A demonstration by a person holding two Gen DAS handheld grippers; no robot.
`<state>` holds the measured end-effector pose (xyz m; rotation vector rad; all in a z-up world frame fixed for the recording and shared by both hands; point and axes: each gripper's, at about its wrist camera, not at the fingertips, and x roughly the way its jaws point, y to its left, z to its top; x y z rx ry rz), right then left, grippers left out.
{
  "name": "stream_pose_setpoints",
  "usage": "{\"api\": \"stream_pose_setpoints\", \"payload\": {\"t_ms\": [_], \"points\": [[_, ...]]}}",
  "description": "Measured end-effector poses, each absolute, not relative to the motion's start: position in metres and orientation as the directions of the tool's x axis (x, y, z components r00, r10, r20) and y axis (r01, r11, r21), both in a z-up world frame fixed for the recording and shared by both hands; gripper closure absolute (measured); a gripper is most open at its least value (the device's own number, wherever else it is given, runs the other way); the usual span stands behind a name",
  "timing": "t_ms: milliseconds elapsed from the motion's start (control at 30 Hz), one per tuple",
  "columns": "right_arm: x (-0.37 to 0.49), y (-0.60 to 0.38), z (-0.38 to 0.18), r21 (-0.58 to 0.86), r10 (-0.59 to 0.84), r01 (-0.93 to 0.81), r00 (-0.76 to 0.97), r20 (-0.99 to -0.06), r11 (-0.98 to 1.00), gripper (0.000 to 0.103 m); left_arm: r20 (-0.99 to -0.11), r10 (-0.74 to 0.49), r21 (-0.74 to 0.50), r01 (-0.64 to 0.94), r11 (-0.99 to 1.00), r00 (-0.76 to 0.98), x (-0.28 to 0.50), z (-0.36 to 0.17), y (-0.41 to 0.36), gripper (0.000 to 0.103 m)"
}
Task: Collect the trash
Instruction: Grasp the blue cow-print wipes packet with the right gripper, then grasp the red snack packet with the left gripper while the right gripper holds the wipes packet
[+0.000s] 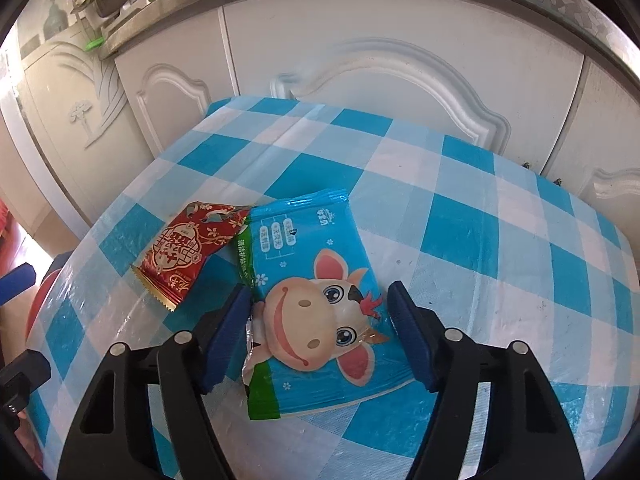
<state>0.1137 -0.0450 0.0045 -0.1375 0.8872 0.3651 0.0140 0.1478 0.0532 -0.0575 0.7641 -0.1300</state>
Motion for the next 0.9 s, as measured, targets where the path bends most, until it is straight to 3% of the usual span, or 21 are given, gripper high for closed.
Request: {"api": "stream_pose_setpoints", "payload": {"t_ms": [367,900], "points": [[0.117,-0.060,0.006,0.131,0.329,-0.362,0.564,-0.757,0.923,0.044,-0.689,-0.198,-0.138,0.143,0.980,0.697,0.058,0.044,0.120,0.005],[0.126,-0.093,0.004,0.368,0.495,-0.332,0.537,-0.684,0.869,0.053,-0.743,-0.126,-0.092,0.085,0.992,0.658,0.094,0.025,0.099,0.005]]}}
